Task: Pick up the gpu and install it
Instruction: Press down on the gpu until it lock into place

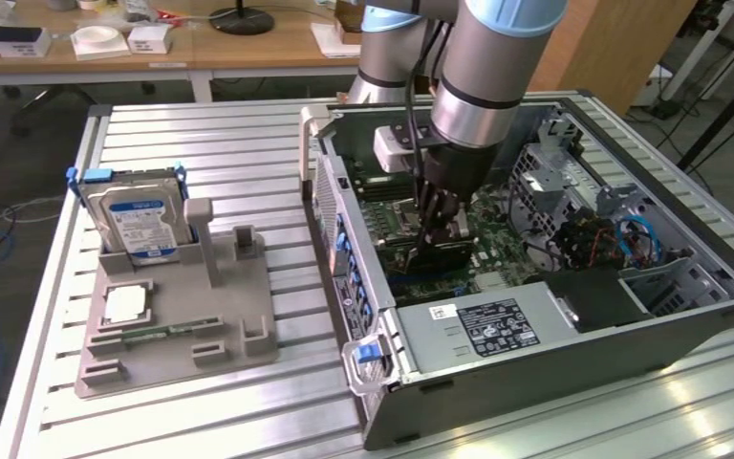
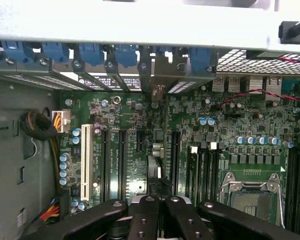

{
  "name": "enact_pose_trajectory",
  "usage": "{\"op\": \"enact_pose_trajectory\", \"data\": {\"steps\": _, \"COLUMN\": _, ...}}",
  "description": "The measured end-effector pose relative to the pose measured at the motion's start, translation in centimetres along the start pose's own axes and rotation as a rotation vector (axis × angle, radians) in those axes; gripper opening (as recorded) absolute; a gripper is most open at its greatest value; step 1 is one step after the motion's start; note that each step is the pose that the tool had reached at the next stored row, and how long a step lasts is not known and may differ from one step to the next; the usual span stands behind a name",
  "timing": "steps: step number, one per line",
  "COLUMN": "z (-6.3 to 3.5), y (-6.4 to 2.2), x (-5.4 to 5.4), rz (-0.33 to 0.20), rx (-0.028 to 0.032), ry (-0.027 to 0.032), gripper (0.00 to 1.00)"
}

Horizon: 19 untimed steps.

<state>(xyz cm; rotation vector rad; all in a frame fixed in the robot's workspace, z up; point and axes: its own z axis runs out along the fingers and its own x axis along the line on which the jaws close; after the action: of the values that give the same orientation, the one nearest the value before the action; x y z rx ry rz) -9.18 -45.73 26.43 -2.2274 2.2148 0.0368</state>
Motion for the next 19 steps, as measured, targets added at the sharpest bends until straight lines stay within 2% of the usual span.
{"op": "enact_pose_trajectory", "data": {"steps": 5, "z": -0.1, "y": 0.0, "x": 0.0, "rz": 0.0, "rx": 0.0004, "ry": -0.0011, "gripper": 0.11}}
{"op": "enact_pose_trajectory", "data": {"steps": 11, "z": -0.35, "y": 0.01, "x": 0.0, "rz": 0.0, "rx": 0.0, "ry": 0.0001, "gripper": 0.11}}
{"op": "enact_pose_trajectory", "data": {"steps": 12, "z": -0.46, "y": 0.02, "x": 0.0, "rz": 0.0, "rx": 0.0005, "ry": 0.0004, "gripper": 0.11}}
{"op": "enact_pose_trajectory", "data": {"steps": 14, "z": -0.73, "y": 0.11, "x": 0.0, "rz": 0.0, "rx": 0.0054, "ry": 0.0001, "gripper": 0.11}}
{"op": "enact_pose_trajectory", "data": {"steps": 15, "z": -0.82, "y": 0.26, "x": 0.0, "rz": 0.0, "rx": 0.0077, "ry": 0.0001, "gripper": 0.11}}
{"op": "enact_pose_trajectory", "data": {"steps": 19, "z": -0.89, "y": 1.47, "x": 0.0, "rz": 0.001, "rx": 0.0086, "ry": 0.0, "gripper": 0.11}}
